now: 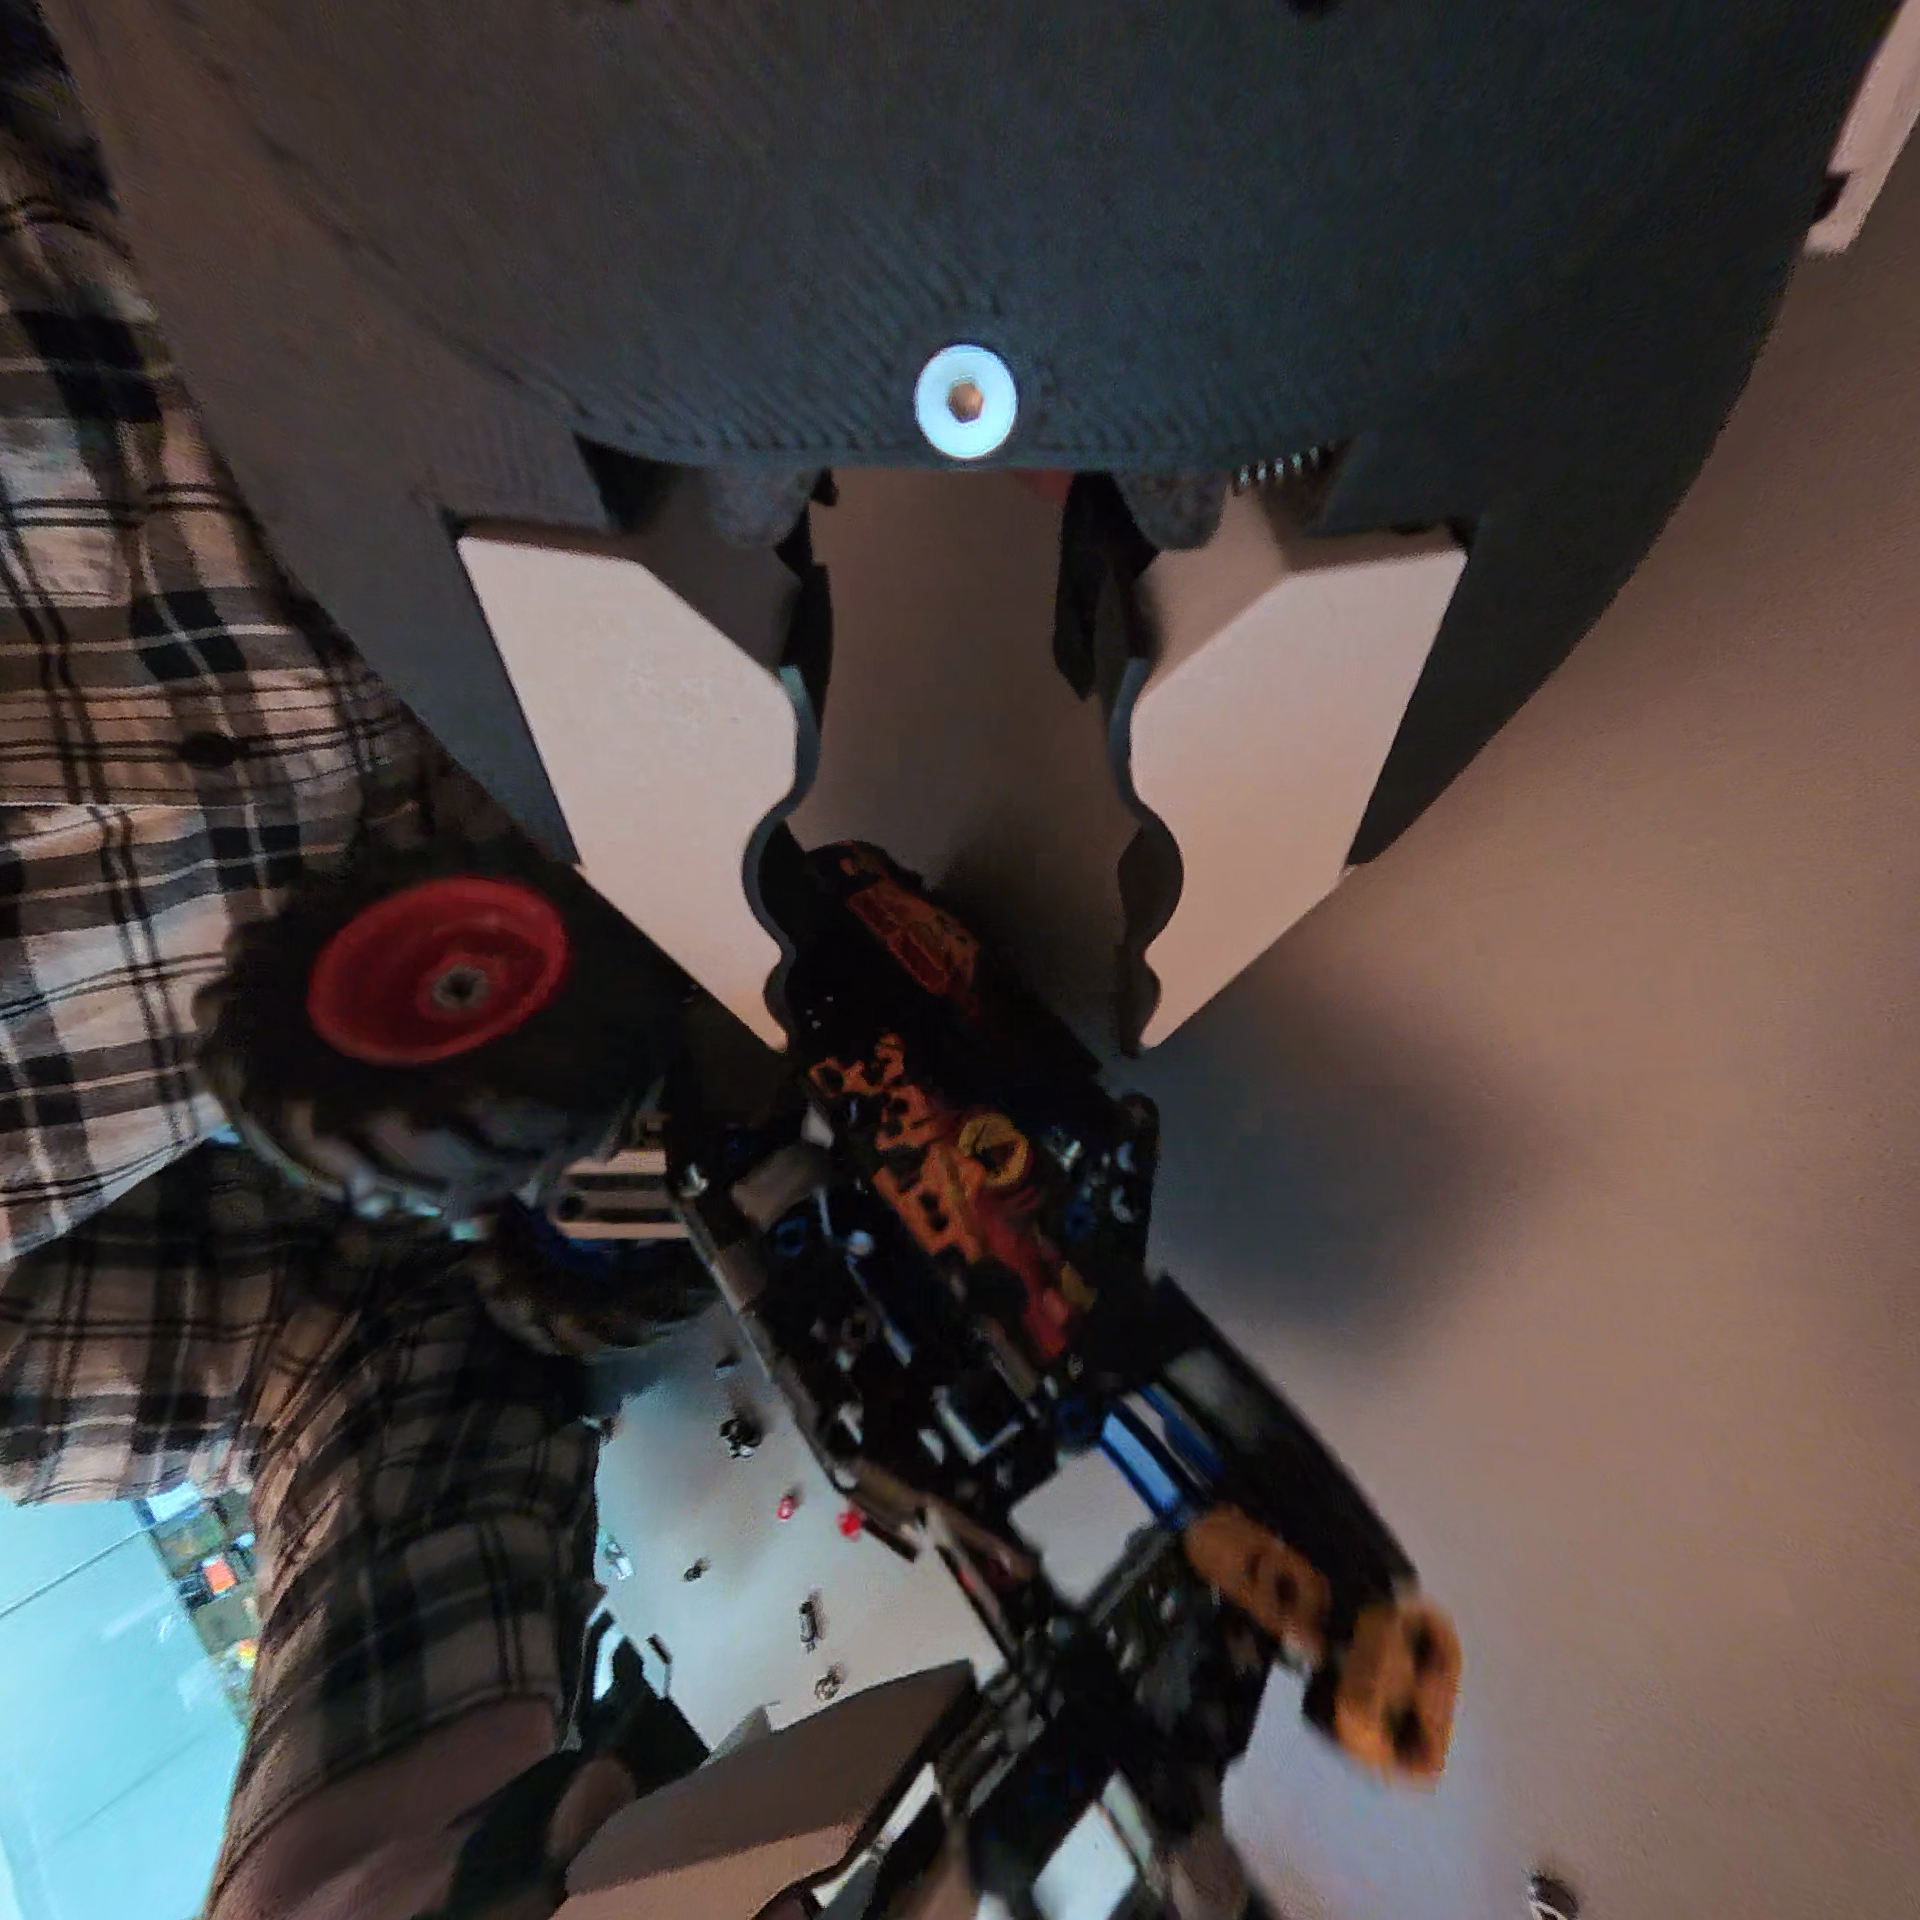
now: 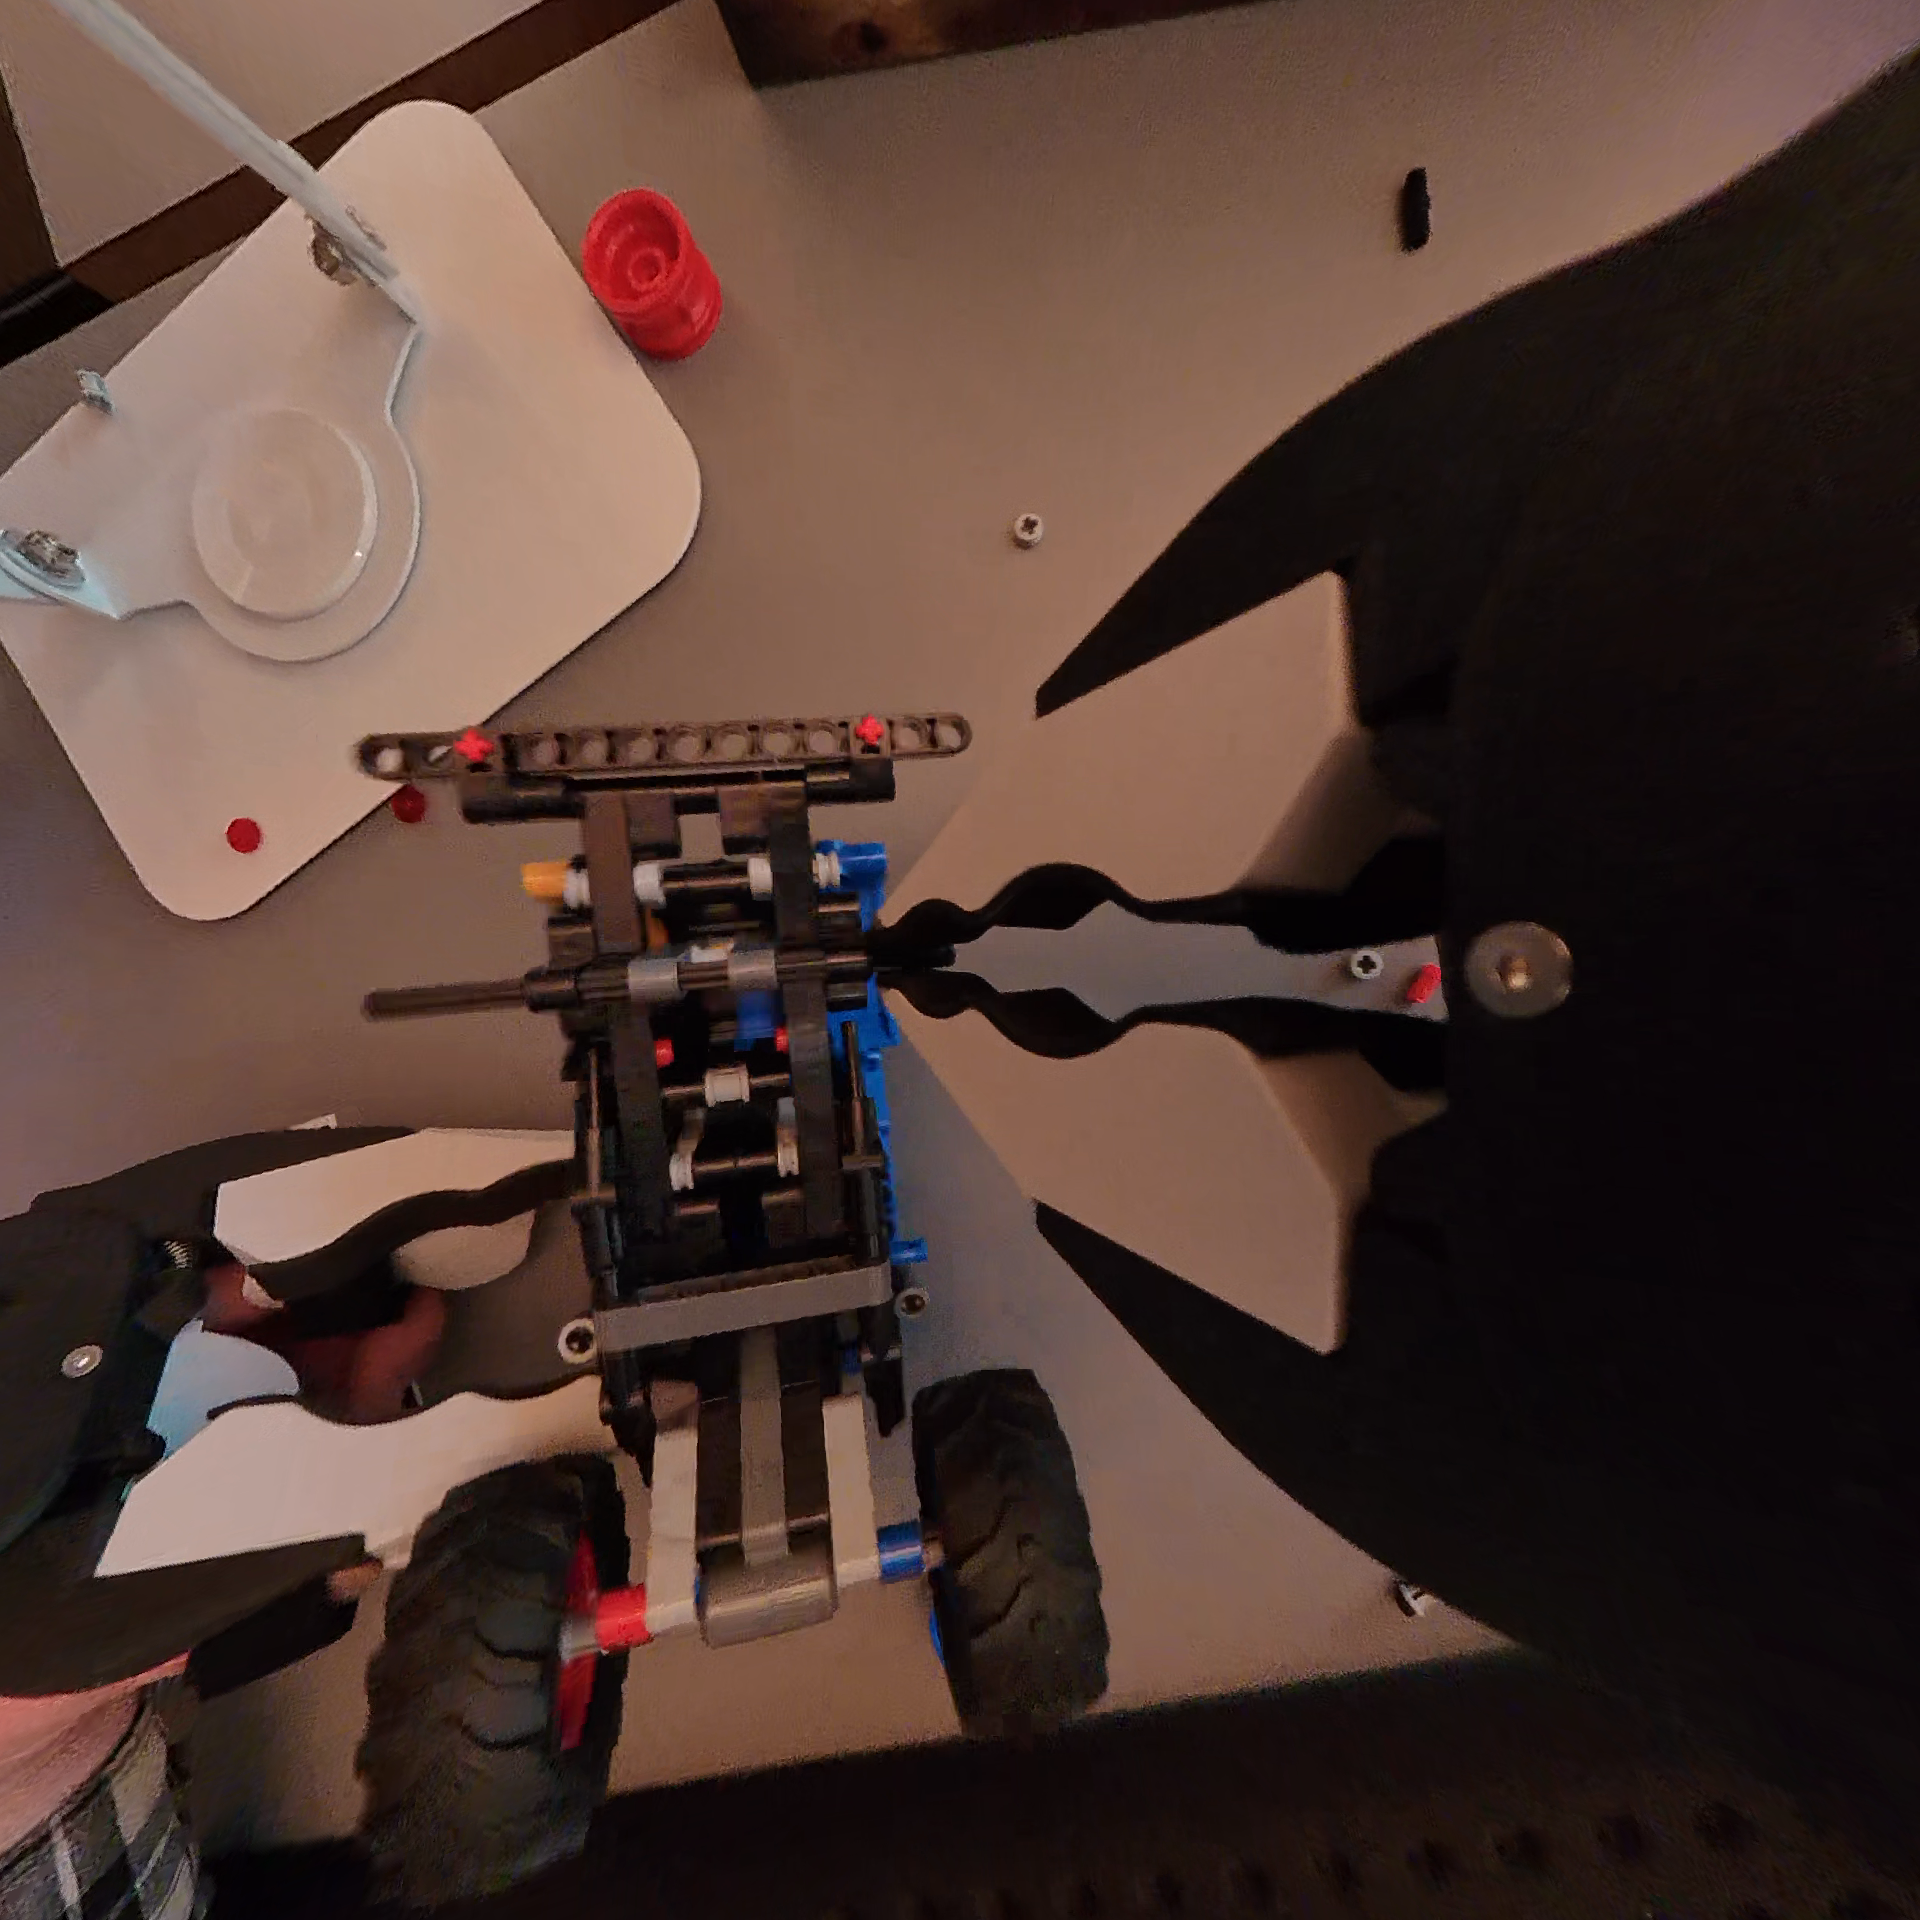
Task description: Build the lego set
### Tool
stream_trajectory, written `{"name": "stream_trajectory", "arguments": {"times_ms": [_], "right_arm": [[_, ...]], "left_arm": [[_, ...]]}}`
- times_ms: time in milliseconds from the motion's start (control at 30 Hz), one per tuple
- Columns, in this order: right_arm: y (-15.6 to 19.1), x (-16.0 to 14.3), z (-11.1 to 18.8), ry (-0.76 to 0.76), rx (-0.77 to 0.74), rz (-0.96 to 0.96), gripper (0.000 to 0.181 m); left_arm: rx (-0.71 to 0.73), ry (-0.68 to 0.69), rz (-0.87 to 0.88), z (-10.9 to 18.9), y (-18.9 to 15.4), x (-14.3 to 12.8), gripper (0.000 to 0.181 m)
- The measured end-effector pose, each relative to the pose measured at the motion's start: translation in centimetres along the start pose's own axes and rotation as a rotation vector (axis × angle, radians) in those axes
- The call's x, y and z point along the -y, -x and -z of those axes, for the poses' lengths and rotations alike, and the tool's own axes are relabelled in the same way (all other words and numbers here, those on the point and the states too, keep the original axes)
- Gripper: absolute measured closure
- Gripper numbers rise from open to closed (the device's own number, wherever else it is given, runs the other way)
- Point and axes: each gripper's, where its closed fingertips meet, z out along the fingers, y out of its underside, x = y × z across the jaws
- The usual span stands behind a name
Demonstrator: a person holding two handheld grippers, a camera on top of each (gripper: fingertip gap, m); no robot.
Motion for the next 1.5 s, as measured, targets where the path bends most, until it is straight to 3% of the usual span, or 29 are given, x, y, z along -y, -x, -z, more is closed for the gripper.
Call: {"name": "stream_trajectory", "arguments": {"times_ms": [100,300,533,867,1033,1200,1433,1500], "right_arm": [[-0.2,0.2,-0.8,0.033,-0.008,0.025,0.180],[0.3,0.8,-2.5,0.043,0.056,0.031,0.180],[1.0,1.9,-3.8,0.052,0.086,0.058,0.180],[1.1,4.0,-5.2,0.029,0.076,0.097,0.179],[1.5,4.3,-5.4,-0.004,0.096,0.094,0.179],[1.8,4.5,-5.7,-0.015,0.098,0.104,0.179],[2.0,4.8,-6.3,-0.030,0.090,0.107,0.179],[1.9,4.7,-6.3,-0.032,0.090,0.107,0.179]], "left_arm": [[0.080,-0.006,-0.032,0.4,1.2,-0.2,0.109],[0.166,0.058,-0.079,2.1,1.8,-1.2,0.102],[0.148,0.149,-0.094,5.3,2.2,-3.7,0.095],[0.173,0.086,-0.230,4.0,1.7,-1.8,0.095],[0.258,0.137,-0.298,4.2,2.3,-2.1,0.078],[0.400,0.204,-0.395,5.6,2.2,-1.6,0.076],[0.511,0.243,-0.516,6.4,1.6,-1.0,0.076],[0.451,0.208,-0.527,6.2,1.1,-1.0,0.087]]}}
